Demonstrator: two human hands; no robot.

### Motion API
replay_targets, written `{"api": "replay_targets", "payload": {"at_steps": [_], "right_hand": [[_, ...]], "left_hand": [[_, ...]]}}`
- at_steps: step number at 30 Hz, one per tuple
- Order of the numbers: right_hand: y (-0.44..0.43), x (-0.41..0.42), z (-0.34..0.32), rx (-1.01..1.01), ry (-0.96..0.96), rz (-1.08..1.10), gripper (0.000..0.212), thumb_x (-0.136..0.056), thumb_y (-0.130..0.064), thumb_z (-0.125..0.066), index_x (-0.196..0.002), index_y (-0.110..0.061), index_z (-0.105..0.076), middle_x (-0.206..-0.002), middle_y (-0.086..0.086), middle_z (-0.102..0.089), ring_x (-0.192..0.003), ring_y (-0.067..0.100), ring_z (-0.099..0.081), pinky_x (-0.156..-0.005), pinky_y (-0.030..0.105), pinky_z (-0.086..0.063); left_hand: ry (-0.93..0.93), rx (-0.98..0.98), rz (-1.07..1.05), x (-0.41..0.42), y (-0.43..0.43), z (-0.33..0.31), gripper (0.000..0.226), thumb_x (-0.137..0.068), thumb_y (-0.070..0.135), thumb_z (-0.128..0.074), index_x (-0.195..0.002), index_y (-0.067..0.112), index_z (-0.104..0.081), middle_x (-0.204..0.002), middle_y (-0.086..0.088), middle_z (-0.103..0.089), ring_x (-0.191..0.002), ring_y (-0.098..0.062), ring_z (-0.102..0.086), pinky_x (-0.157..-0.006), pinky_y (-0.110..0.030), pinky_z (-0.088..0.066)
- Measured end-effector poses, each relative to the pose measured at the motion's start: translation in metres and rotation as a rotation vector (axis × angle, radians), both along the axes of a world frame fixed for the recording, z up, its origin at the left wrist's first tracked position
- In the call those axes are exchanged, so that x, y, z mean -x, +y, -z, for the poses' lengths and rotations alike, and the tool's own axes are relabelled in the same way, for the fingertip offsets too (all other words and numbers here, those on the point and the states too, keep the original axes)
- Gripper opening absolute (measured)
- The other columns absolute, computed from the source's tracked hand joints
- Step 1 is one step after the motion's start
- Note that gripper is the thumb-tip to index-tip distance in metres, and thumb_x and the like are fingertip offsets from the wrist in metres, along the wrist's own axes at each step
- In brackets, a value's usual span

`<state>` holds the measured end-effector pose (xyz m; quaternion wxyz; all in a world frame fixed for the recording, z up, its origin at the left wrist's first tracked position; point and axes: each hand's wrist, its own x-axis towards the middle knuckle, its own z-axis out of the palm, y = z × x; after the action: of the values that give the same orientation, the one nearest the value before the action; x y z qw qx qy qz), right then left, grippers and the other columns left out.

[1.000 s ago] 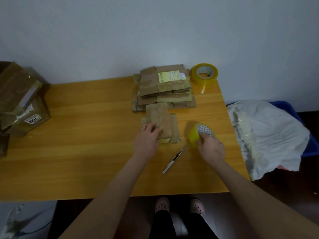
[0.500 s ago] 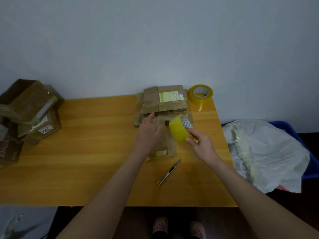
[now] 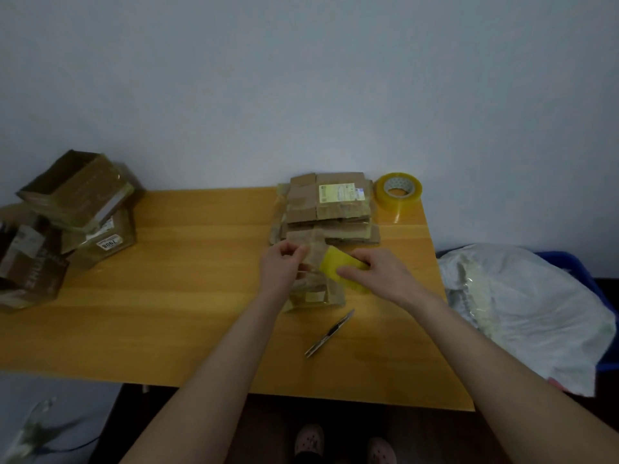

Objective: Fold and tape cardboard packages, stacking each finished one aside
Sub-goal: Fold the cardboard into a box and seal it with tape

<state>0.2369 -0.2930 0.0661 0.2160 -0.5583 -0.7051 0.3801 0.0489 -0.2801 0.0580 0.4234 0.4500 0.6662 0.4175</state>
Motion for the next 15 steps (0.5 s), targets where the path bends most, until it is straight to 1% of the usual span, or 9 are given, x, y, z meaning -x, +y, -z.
{"api": "replay_targets", "payload": {"at_steps": [2,4,6,7,9,11,12,15], "right_hand": [[0.001,-0.002,0.000,-0.021,-0.127,-0.005,0.032,-0.087,-0.049,-0.063,-0.062,-0.035,-0.048,-0.060,-0.008,-0.047,-0.058,0.008,-0.045,-0.053,0.030,-0.029],[0.000,-0.002,-0.001,-0.011,-0.186,-0.025,0.035,-0.086,-0.052,-0.063,-0.060,-0.037,-0.044,-0.060,-0.009,-0.047,-0.059,0.008,-0.045,-0.052,0.029,-0.029],[0.001,0.002,-0.001,-0.021,-0.261,-0.038,0.037,-0.085,-0.056,-0.061,-0.060,-0.035,-0.043,-0.061,-0.009,-0.047,-0.061,0.010,-0.046,-0.051,0.029,-0.030],[0.001,0.005,-0.002,-0.030,-0.300,-0.047,0.038,-0.084,-0.059,-0.060,-0.061,-0.034,-0.043,-0.062,-0.008,-0.048,-0.061,0.011,-0.047,-0.051,0.030,-0.031],[0.001,0.007,0.001,-0.052,-0.405,-0.067,0.040,-0.083,-0.065,-0.056,-0.064,-0.032,-0.044,-0.065,-0.009,-0.049,-0.066,0.013,-0.050,-0.052,0.031,-0.034],[0.002,0.001,0.008,-0.066,-0.466,-0.061,0.039,-0.082,-0.067,-0.054,-0.069,-0.032,-0.045,-0.068,-0.009,-0.052,-0.071,0.015,-0.052,-0.054,0.030,-0.038],[0.001,-0.004,0.012,-0.037,-0.434,-0.063,0.038,-0.082,-0.066,-0.056,-0.071,-0.031,-0.048,-0.070,-0.007,-0.054,-0.072,0.016,-0.053,-0.056,0.031,-0.039],[-0.001,-0.017,0.025,0.199,-0.089,-0.142,0.030,-0.085,-0.046,-0.067,-0.070,-0.021,-0.058,-0.066,-0.003,-0.052,-0.064,0.014,-0.049,-0.059,0.032,-0.034]], "left_hand": [[0.013,0.022,-0.036,0.001,-0.008,0.005,0.018,-0.090,0.018,-0.065,-0.076,0.007,-0.062,-0.069,-0.001,-0.060,-0.059,-0.008,-0.062,-0.054,-0.023,-0.055],[-0.001,0.055,-0.079,0.001,-0.014,0.013,0.018,-0.089,0.018,-0.066,-0.076,0.007,-0.062,-0.070,0.000,-0.059,-0.053,0.000,-0.059,-0.064,-0.032,-0.055],[-0.055,0.084,-0.146,0.001,-0.020,0.020,0.014,-0.088,0.018,-0.067,-0.079,0.008,-0.064,-0.073,0.000,-0.060,-0.047,0.003,-0.057,-0.068,-0.036,-0.055],[-0.081,0.088,-0.177,0.001,-0.023,0.023,0.013,-0.089,0.017,-0.066,-0.082,0.006,-0.065,-0.074,-0.002,-0.061,-0.049,0.002,-0.058,-0.066,-0.034,-0.055],[-0.138,0.090,-0.258,0.005,-0.028,0.027,0.012,-0.090,0.015,-0.064,-0.086,0.004,-0.065,-0.079,-0.004,-0.063,-0.060,-0.005,-0.061,-0.062,-0.026,-0.056],[-0.204,0.093,-0.358,0.016,-0.029,0.029,0.011,-0.092,0.012,-0.061,-0.083,0.005,-0.063,-0.080,-0.006,-0.063,-0.070,-0.010,-0.062,-0.061,-0.022,-0.056],[-0.228,0.092,-0.386,0.023,-0.030,0.031,0.012,-0.093,0.010,-0.060,-0.082,0.005,-0.062,-0.080,-0.006,-0.063,-0.072,-0.011,-0.063,-0.059,-0.022,-0.056],[-0.328,0.088,-0.422,0.038,-0.035,0.034,0.015,-0.095,0.009,-0.056,-0.080,0.009,-0.058,-0.082,-0.007,-0.065,-0.074,-0.015,-0.066,-0.058,-0.023,-0.056]]}}
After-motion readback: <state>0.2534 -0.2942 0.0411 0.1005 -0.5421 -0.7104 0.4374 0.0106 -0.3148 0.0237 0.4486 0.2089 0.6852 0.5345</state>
